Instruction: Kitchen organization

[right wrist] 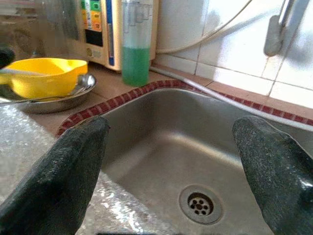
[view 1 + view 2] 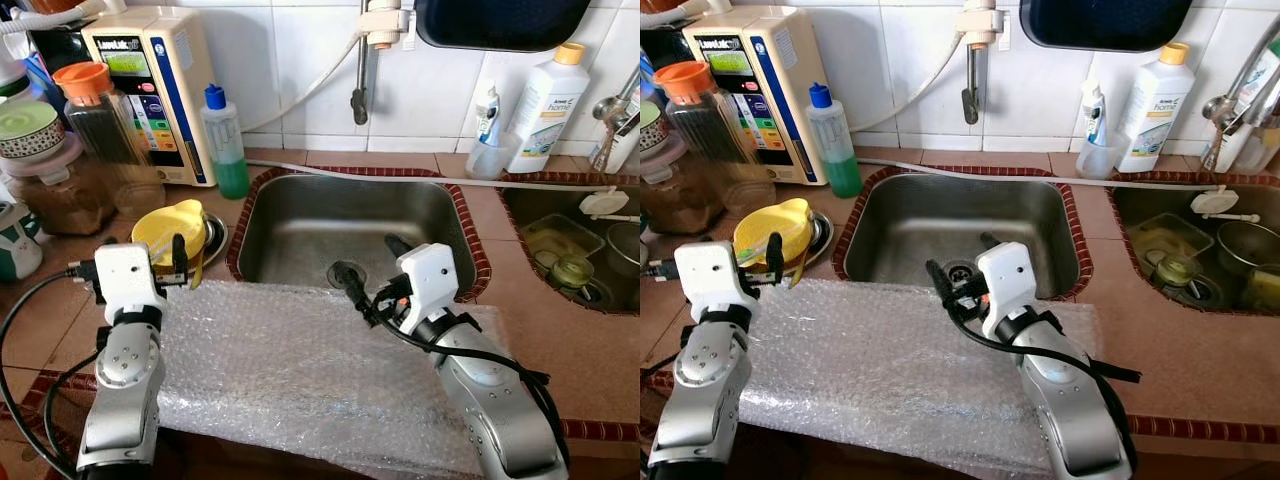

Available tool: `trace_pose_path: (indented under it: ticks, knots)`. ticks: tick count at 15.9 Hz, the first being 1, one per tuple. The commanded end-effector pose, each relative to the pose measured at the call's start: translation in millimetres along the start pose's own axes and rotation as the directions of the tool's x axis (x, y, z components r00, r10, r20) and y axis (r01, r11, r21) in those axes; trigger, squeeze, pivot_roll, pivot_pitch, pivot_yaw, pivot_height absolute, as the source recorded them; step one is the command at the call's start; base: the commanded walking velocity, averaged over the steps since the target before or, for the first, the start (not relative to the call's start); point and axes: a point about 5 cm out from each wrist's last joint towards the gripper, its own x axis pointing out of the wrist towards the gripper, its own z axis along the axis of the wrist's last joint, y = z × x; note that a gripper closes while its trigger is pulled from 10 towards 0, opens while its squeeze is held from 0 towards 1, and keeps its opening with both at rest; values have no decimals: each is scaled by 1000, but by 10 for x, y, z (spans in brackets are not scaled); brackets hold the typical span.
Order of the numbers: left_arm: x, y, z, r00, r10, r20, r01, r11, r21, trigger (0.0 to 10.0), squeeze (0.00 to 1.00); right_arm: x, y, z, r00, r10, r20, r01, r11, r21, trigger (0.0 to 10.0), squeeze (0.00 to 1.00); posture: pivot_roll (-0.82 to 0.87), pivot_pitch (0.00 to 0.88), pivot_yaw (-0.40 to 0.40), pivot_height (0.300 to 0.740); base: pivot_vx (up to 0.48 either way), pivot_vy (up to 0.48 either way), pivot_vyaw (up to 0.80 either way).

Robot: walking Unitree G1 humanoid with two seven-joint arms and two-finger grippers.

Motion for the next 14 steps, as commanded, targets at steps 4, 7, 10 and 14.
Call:
trace_pose_path:
  ticks: [4, 7, 10, 14]
  knots:
    - [14, -40, -68, 998, -57, -34, 56, 997, -47, 7922, 0, -52, 169, 55, 987, 158, 11, -158, 986, 48, 10000, 0, -13, 16, 47, 740, 0, 0, 0]
    - [15, -64, -68, 997, -72, -31, 70, 996, -56, 0, 0, -62, 172, 58, 986, 165, 10, -166, 985, 52, 10000, 0, -19, 18, 50, 740, 0, 0, 0]
    - [19, -64, -74, 996, -79, -32, 76, 995, -63, 0, 0, -71, 174, 61, 985, 170, 6, -171, 983, 61, 10000, 0, -19, 18, 54, 740, 0, 0, 0]
    - [26, -54, -70, 997, -78, -28, 76, 995, -63, 0, 0, -69, 179, 65, 984, 177, 8, -178, 982, 64, 10000, 0, -16, 16, 54, 740, 0, 0, 0]
